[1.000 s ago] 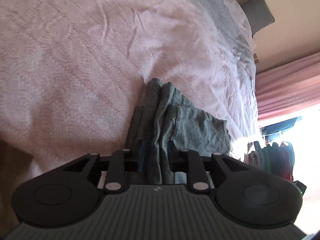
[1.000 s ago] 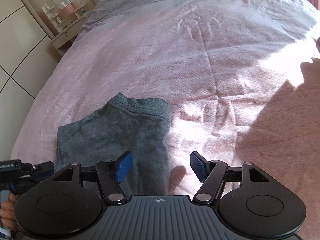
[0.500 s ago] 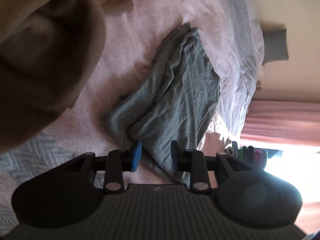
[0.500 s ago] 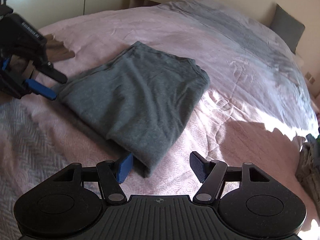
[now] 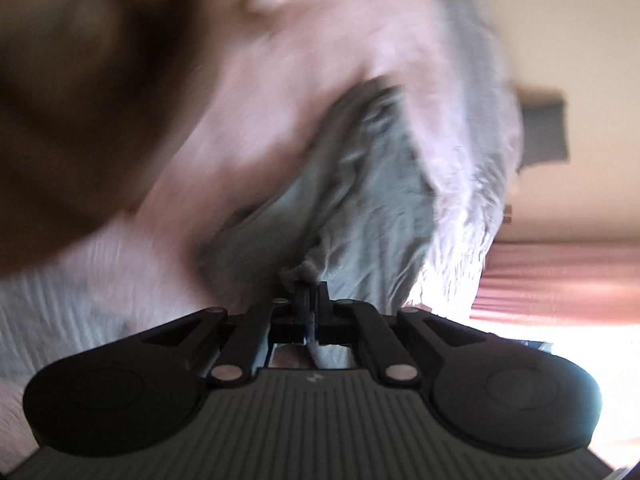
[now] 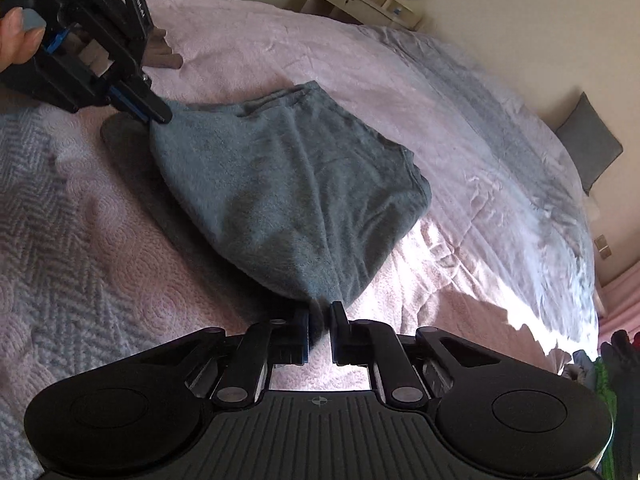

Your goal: Fold clothes

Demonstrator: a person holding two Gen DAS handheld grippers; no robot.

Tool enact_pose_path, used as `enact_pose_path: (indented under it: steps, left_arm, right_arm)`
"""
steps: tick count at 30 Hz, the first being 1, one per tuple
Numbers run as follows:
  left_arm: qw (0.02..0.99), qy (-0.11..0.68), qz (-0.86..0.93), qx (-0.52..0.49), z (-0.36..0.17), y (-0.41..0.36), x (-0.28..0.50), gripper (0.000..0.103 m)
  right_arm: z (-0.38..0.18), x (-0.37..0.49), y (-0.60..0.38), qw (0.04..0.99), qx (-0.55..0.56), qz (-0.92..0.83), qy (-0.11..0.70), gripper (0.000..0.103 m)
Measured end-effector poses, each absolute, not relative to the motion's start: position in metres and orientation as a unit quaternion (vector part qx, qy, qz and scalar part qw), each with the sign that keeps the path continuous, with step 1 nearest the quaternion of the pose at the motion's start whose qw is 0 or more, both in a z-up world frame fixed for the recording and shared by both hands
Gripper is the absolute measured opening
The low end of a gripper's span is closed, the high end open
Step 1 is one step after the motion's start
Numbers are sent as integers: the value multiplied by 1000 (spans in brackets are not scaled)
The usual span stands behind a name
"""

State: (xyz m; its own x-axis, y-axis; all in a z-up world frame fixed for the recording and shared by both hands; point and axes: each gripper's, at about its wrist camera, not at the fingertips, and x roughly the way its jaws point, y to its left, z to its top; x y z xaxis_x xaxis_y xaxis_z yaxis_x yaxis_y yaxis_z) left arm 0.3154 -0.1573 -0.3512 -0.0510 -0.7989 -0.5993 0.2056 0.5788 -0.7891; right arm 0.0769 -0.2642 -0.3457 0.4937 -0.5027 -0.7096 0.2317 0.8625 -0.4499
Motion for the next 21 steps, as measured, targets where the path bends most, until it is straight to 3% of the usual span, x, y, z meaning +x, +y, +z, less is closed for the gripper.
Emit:
enact_pose_path:
  steps: [3, 10, 13, 17, 19, 20, 21]
  left_arm:
    - [696, 522, -460, -179, -309, -157, 309, 0]
    - [736, 513, -426, -119, -336, -150, 298, 0]
    - [757, 459, -461, -65, -325, -153, 283, 0]
    - [740, 526, -418, -37, -366, -161, 302, 2]
    - [733, 539, -411, -49, -369, -162, 310, 5]
    - [731, 542, -412, -47, -365, -162, 311, 7]
    - [730, 543, -413, -37, -361, -161, 311, 10]
  right_arm:
    - [-339, 76, -259, 859, -143, -212, 444, 4]
    - [-365, 89, -247, 838, -165, -189, 485, 4]
    - [-364, 88, -252, 838, -148, -199, 486, 4]
    - [-369, 93, -257, 826, -144, -192, 510, 6]
    - [-365, 93, -260, 824, -141, -192, 514, 44]
    - [-360, 88, -263, 829, -135, -197, 506, 80]
    - [-353, 82, -267, 839, -121, -194, 493, 84]
